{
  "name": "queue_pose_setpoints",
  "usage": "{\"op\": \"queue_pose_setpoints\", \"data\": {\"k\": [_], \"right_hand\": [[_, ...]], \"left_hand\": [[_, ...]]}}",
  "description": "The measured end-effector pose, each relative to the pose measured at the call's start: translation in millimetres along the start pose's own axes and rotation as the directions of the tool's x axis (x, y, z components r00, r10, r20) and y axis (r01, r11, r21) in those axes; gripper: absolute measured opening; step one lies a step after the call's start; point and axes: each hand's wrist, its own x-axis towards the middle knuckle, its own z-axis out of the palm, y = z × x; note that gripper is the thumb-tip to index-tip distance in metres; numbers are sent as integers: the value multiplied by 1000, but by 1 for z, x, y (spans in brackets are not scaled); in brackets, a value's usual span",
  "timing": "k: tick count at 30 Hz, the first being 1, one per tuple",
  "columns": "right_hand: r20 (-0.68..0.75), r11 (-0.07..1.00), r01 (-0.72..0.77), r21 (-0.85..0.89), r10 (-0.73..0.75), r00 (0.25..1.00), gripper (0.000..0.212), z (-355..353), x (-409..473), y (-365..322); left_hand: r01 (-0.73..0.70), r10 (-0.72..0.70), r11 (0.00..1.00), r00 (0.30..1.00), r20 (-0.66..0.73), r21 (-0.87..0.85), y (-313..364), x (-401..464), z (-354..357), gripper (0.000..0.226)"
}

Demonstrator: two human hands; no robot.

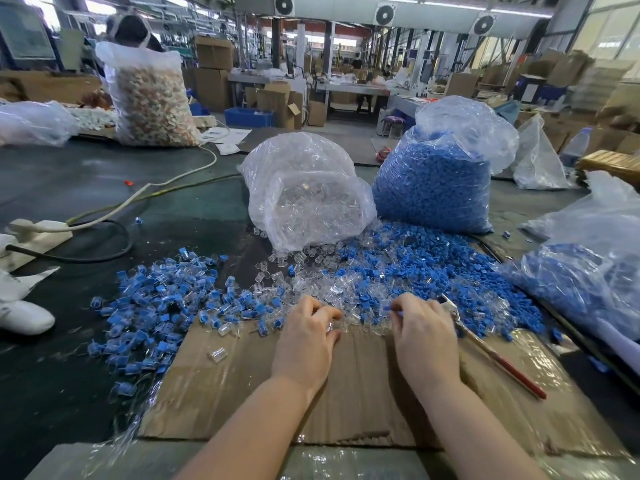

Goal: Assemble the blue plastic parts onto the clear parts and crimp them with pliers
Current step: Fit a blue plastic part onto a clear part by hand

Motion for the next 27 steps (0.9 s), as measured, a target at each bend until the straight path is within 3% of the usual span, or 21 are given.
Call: {"op": "queue_pose_setpoints", "data": {"k": [2, 8, 13, 18, 27], "right_hand": [[-7, 989, 29, 148, -28, 1000, 6, 2, -7, -11], [22, 964, 5, 267, -11, 1000, 8, 15, -18, -17], [31, 958, -3, 287, -6, 1000, 9, 15, -20, -15], [41, 956, 16, 293, -29, 999, 6, 14, -23, -15], [18, 955, 64, 290, -72, 997, 8, 12, -24, -17]], "left_hand": [[3, -3, 1000, 1000, -4, -3, -1, 0, 1, 28], [-15, 15, 999, 1000, -5, 34, -3, -1, 1, 35], [-31, 31, 999, 999, -27, 10, -3, -3, 0, 21], [-47, 48, 998, 998, -28, 34, -3, -3, 0, 29], [-46, 38, 997, 993, -107, -68, 2, -8, -7, 14]]}}
